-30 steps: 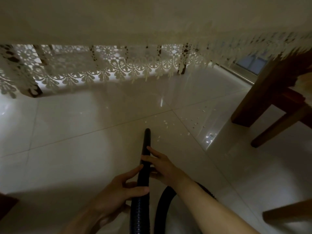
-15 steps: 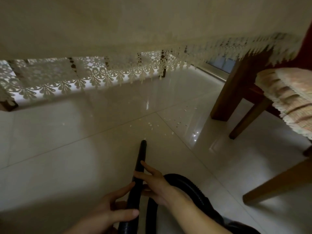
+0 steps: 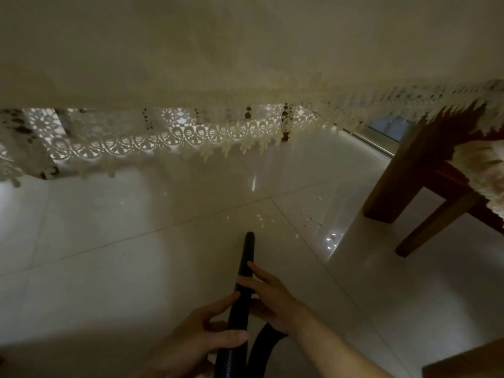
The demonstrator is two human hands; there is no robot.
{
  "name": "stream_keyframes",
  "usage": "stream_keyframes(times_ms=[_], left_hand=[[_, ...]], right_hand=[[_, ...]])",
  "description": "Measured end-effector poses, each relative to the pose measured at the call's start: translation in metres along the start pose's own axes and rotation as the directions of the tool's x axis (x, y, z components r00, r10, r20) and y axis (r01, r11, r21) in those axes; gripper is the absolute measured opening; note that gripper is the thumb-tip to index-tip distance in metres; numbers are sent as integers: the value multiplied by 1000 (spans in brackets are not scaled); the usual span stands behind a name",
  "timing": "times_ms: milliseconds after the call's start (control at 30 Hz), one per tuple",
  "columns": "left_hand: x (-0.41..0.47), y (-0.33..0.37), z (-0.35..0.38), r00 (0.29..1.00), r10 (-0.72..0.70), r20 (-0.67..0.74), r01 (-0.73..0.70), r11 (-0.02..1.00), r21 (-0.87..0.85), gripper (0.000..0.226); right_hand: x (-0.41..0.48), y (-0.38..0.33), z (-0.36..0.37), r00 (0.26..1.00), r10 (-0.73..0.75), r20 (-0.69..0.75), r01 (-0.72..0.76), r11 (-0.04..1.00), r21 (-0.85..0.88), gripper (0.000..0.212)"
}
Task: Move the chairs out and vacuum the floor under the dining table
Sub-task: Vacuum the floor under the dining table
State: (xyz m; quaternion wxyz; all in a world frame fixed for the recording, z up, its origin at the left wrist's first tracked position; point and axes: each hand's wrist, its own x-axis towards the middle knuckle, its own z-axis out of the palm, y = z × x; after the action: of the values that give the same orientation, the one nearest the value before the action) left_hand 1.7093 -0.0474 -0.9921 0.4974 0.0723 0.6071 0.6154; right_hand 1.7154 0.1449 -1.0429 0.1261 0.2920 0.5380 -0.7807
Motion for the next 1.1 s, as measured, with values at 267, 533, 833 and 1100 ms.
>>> stream_keyframes(times_ms=[267,533,833,1100], left_hand=[[23,13,-12,999,9,33,-10,1000,17,111],[29,39,-27,998,5,-70,-1,998,59,114],[56,46,-42,985,-19,-173,10,998,-56,98],[84,58,-36,983,-38,-178,34,999,-26,79]], right_hand=[[36,-14,-7,998,-9,62,8,1000,15,75],[65,-35,15,987,16,159,-17,1000,6,77],[97,-52,21,992,12,128,-9,1000,-20,72],[109,-61,0,997,-14,75,12,999,37,71]])
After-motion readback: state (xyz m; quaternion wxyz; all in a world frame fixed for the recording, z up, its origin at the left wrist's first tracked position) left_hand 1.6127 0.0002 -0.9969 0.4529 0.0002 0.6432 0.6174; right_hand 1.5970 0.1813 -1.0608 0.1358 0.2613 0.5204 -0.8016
